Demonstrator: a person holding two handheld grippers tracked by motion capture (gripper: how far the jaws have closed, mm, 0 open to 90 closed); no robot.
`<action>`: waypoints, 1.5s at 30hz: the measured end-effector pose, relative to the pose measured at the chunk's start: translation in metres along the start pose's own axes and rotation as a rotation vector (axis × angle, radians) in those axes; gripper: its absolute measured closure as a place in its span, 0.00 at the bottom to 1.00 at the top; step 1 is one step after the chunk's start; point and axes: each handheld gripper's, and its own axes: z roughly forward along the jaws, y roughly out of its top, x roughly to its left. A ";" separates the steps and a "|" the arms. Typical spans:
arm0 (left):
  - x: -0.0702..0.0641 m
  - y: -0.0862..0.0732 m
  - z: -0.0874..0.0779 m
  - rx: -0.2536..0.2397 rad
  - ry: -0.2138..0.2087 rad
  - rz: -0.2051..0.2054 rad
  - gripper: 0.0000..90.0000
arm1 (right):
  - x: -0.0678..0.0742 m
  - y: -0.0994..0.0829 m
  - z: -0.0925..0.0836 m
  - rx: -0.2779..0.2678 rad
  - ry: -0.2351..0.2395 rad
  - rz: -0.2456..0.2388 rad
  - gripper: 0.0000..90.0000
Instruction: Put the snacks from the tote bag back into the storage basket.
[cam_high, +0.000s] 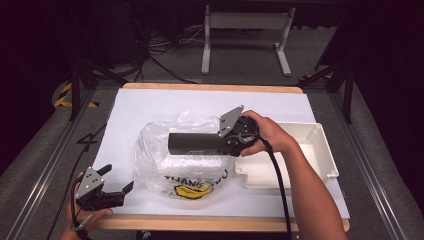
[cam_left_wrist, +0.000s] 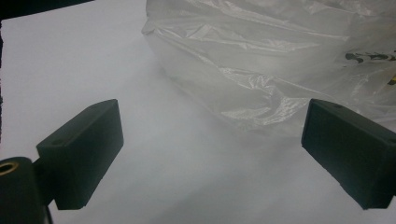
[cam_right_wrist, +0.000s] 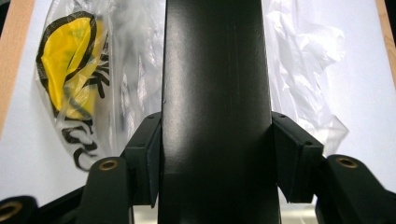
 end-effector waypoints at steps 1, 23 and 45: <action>0.000 0.000 0.000 0.001 0.002 0.001 0.07 | 0.000 -0.003 -0.003 0.002 -0.004 0.006 0.48; 0.000 0.000 0.000 0.008 0.016 -0.002 0.07 | 0.010 -0.054 -0.051 -0.017 -0.020 0.029 0.48; 0.000 0.000 0.002 0.017 0.015 -0.004 0.07 | 0.020 -0.110 -0.082 0.021 -0.036 0.065 0.48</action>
